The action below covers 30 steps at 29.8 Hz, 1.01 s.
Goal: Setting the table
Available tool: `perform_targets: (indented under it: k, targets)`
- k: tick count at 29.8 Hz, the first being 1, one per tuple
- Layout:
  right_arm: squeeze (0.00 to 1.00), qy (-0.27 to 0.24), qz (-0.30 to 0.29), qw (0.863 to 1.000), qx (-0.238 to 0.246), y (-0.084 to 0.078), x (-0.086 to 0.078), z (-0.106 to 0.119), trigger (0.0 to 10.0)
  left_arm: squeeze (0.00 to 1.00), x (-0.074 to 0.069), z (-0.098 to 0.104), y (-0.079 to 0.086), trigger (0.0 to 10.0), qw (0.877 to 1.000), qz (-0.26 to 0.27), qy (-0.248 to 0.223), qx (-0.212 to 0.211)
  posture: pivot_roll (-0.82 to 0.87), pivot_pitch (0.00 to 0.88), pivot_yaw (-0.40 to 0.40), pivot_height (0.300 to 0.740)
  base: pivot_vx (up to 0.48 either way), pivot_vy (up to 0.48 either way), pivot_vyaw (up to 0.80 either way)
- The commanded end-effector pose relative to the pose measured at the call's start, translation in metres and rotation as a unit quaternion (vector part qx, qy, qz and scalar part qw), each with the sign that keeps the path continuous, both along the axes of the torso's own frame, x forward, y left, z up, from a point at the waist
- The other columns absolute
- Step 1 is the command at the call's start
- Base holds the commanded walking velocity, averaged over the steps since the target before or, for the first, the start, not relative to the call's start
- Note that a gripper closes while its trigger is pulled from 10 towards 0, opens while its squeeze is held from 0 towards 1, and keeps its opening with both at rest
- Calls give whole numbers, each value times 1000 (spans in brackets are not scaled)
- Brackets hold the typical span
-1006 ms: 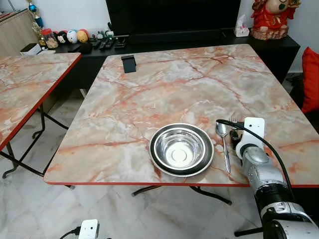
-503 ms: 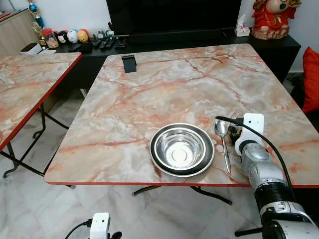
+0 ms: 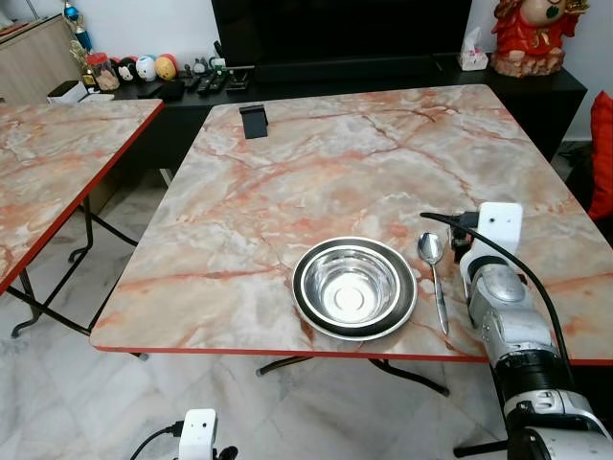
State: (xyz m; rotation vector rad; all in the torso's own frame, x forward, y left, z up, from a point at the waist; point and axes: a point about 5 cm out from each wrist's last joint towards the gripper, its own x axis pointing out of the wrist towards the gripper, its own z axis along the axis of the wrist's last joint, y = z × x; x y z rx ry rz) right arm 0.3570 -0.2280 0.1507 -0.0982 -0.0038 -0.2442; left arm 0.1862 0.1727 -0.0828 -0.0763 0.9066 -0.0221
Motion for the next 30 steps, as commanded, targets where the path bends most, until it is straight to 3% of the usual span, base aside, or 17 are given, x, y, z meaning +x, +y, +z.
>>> perform_targets:
  k: [1, 4, 6, 11, 13, 14, 15, 18, 23, 30]
  targets:
    - [0, -41, 11, 999, -1, 5, -2, 9, 10000, 0, 1, 0, 2, 10000, 1000, 1, 0, 12, -101, 0, 127, 740, 0, 0, 0]
    - [0, -86, 22, 996, -1, 11, -10, 10, 10000, 0, 4, 2, 1, 10000, 1000, 9, -6, 18, -101, 0, 118, 740, 0, 0, 0]
    - [0, -101, 24, 995, 10, 12, -18, 8, 10000, 0, 0, 1, 11, 10000, 999, 21, -11, 23, -100, 0, 112, 740, 0, 0, 0]
    - [0, -117, 39, 992, 8, 16, -27, 7, 10000, 0, -7, 0, 19, 10000, 999, 33, -12, 28, -98, 0, 100, 740, 0, 0, 0]
    - [0, -128, 48, 991, 4, 17, -34, 6, 10000, 0, -12, -1, 27, 10000, 999, 37, -13, 34, -97, 0, 96, 740, 0, 0, 0]
    - [0, -133, 53, 990, 0, 16, -40, 3, 10000, 0, -24, -2, 44, 10000, 998, 46, -8, 43, -99, 0, 93, 740, 0, 0, 0]
    - [0, -133, 55, 990, -1, 15, -42, 2, 10000, 0, -30, -3, 51, 10000, 998, 49, -6, 46, -100, 0, 92, 740, 0, 0, 0]
    - [0, -133, 60, 989, -1, 16, -44, 1, 10000, 0, -38, -3, 62, 10000, 997, 54, -3, 53, -105, 0, 88, 740, 0, 0, 0]
    - [0, -134, 71, 988, -1, 22, -37, 6, 10000, 0, -37, -3, 62, 10000, 997, 63, -5, 53, -105, 0, 49, 740, 0, 0, 0]
    - [0, -136, 102, 985, -18, 23, -25, 18, 10000, 0, -28, -3, 47, 10000, 995, 85, -18, 39, -74, 0, -13, 740, 0, 0, 0]
